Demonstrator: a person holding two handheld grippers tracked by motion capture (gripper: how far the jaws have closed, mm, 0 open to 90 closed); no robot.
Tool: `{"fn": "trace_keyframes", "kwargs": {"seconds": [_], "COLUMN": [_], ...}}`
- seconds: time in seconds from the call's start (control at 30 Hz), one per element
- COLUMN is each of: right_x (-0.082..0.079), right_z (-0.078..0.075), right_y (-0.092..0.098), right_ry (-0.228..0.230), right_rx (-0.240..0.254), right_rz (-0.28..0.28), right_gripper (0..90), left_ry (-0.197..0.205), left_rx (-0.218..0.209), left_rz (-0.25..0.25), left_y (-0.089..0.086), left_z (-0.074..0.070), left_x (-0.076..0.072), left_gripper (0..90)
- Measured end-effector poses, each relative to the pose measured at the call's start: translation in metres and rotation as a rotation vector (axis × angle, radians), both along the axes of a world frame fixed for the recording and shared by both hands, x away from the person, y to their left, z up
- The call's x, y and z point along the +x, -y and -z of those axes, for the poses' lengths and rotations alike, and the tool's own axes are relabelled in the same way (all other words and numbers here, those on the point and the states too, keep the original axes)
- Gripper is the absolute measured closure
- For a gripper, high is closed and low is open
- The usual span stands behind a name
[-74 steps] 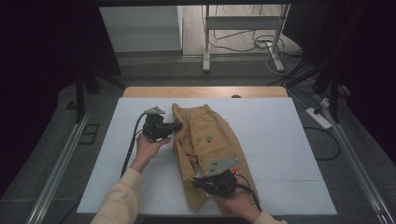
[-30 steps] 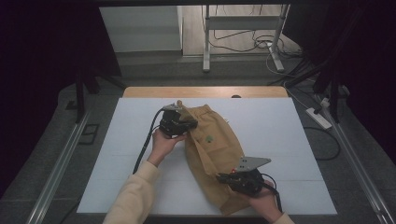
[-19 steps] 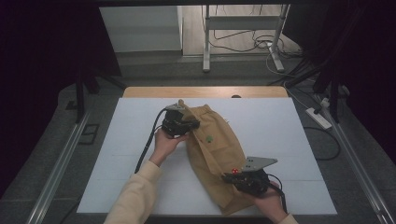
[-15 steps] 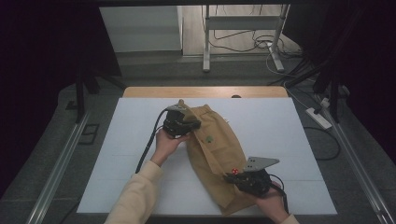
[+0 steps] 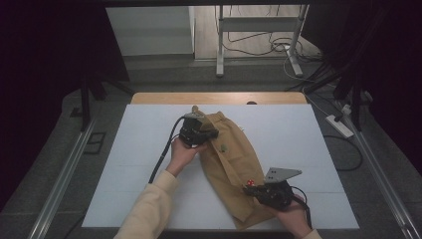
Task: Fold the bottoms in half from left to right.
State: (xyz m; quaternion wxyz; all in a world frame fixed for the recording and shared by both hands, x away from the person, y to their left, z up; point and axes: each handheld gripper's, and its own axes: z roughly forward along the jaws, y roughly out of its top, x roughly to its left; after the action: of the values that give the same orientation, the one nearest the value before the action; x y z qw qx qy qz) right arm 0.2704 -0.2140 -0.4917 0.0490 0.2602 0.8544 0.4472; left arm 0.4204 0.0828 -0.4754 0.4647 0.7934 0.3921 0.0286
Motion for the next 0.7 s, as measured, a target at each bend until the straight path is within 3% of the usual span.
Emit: {"fn": "trace_keyframes", "kwargs": {"seconds": [0.7], "right_x": [-0.005], "right_z": [0.000], "right_y": [0.013], "right_ry": [-0.007], "right_rx": [-0.015], "right_rz": [0.020], "right_gripper": [86.6], "left_ry": [-0.011], "left_rx": [0.011], "left_rz": [0.024], "left_y": [0.023], "left_z": [0.007], "left_x": [0.005], "left_gripper": [84.4]}}
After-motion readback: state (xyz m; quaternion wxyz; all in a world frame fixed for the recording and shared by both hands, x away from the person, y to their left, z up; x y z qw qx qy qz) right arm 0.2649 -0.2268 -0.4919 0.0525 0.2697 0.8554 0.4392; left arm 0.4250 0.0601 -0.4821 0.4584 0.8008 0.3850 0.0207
